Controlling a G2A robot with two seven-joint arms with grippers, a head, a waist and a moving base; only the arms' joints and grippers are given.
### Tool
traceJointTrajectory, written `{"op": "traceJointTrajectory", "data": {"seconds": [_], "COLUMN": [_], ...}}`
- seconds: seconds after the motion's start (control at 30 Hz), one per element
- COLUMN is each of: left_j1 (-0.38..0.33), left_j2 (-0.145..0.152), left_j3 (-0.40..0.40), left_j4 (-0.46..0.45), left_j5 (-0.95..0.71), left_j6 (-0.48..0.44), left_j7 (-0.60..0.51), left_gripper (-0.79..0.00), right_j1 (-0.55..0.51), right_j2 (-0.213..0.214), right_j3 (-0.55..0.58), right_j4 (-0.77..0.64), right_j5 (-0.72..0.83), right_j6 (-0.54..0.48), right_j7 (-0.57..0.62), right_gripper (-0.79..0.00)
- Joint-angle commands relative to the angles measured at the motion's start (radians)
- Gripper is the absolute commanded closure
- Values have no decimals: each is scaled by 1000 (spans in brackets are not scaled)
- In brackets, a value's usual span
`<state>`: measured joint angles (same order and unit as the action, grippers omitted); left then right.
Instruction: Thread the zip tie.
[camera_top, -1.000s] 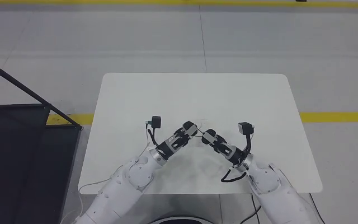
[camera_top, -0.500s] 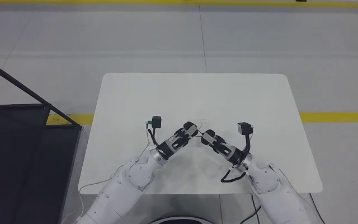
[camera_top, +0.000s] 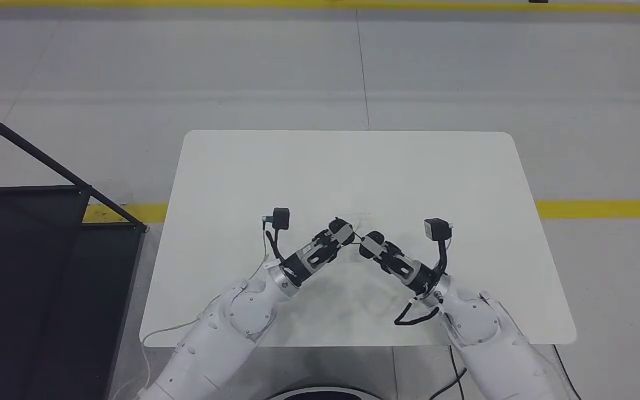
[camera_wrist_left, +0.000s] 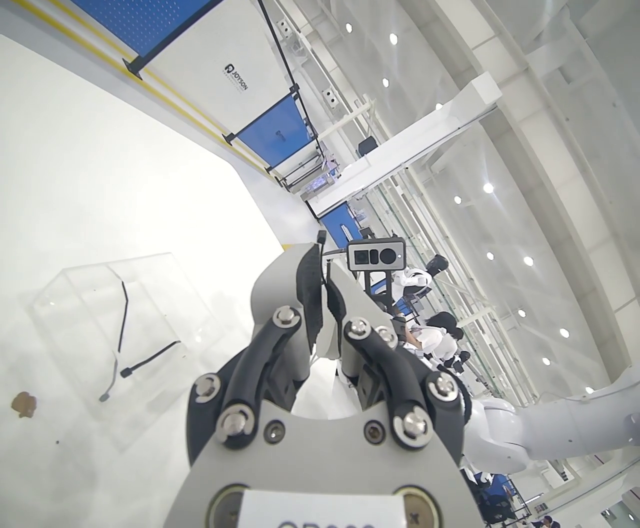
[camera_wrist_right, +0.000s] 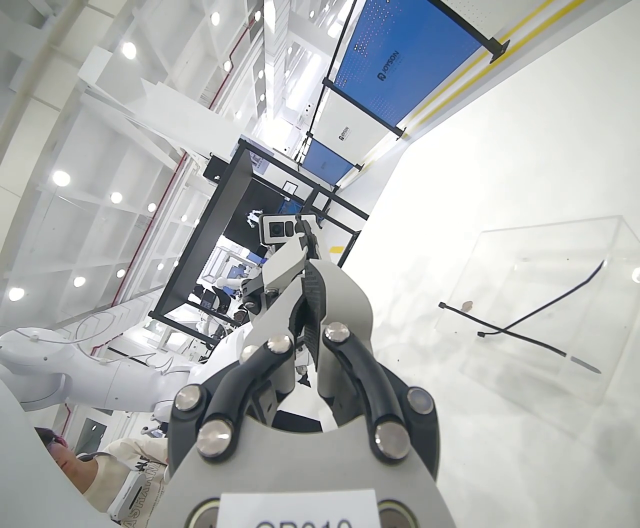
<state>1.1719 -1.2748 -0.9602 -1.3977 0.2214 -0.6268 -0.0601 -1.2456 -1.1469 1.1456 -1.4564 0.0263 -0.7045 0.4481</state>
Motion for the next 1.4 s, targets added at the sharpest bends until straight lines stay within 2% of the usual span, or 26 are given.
{"op": "traceJointTrajectory", "data": {"seconds": [0.0,0.3,0.33,0.43,0.47,0.5,0.57,0.77,0.97,1.03,1.1,1.37], "left_j1": [1,4,3,4,4,5,5,10,45,65,90,218], "left_j2": [-1,-8,-9,-11,-11,-12,-13,-11,4,13,23,63], "left_j3": [-2,-10,-11,-14,-15,-15,-18,-46,-126,-163,-199,-367], "left_j4": [0,2,2,2,2,2,2,-7,-38,-54,-76,-163], "left_j5": [0,4,5,8,9,9,12,18,27,33,20,3], "left_j6": [0,1,2,3,3,3,2,0,-14,-16,-27,-59], "left_j7": [-1,-2,-3,-6,-7,-8,-8,-11,-22,-39,-69,-165], "left_gripper": [-126,-40,0,0,0,0,0,0,0,0,0,0], "right_j1": [0,-1,-1,-2,-2,-4,-6,-8,-35,-57,-95,-95], "right_j2": [0,-2,-3,-3,-3,-4,-5,-1,10,12,10,10], "right_j3": [1,2,3,4,5,6,6,22,58,70,86,86], "right_j4": [1,0,0,0,-1,-3,-7,-29,-125,-174,-228,-228], "right_j5": [-2,-4,-4,-8,-10,-13,-18,-45,-208,-297,-331,-331], "right_j6": [1,6,6,9,12,15,21,53,125,169,195,195], "right_j7": [-1,1,2,-1,-5,-10,-15,-1,-3,-46,-141,-141], "right_gripper": [0,0,0,0,-40,-329,-785,-785,-785,-785,-785,-785]}}
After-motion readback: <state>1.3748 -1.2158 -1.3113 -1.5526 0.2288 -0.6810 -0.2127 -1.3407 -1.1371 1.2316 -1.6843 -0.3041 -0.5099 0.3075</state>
